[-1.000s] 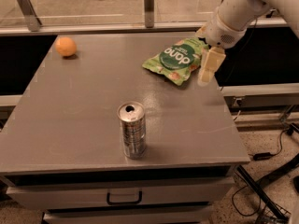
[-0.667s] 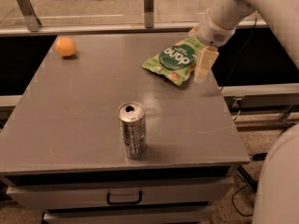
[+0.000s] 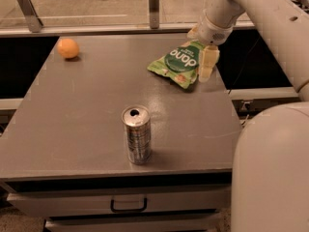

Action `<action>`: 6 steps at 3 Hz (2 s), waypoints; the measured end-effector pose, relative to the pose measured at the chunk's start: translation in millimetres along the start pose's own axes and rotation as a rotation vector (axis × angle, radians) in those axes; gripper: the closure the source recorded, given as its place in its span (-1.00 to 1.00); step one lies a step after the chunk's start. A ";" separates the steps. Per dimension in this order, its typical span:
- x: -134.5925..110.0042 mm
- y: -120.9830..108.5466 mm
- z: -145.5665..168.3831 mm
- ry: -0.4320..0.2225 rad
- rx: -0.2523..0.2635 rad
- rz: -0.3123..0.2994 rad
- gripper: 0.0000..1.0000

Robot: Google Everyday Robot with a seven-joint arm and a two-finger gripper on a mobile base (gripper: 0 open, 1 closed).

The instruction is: Move green rice chip bag near redbull can

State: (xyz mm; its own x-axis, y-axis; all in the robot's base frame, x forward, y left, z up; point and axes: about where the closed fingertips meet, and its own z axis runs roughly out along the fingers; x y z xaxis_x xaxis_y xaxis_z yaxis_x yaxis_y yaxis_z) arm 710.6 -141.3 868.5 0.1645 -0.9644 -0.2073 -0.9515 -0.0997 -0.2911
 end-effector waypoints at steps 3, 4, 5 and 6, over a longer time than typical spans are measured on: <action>-4.2 -1.1 -1.6 0.054 0.004 -0.059 0.52; -11.6 12.0 -13.7 0.041 0.018 -0.062 0.96; -33.9 49.4 -44.5 -0.035 0.061 -0.062 1.00; -49.1 82.5 -59.5 -0.081 0.070 -0.073 1.00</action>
Offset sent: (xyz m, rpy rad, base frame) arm 0.0026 0.0000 0.0076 -0.0856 -0.0264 0.0410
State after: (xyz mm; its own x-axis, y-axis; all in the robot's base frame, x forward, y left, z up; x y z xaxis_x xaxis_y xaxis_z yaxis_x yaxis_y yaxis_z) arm 608.6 -116.7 910.2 0.2555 -0.9319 -0.2576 -0.9164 -0.1486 -0.3716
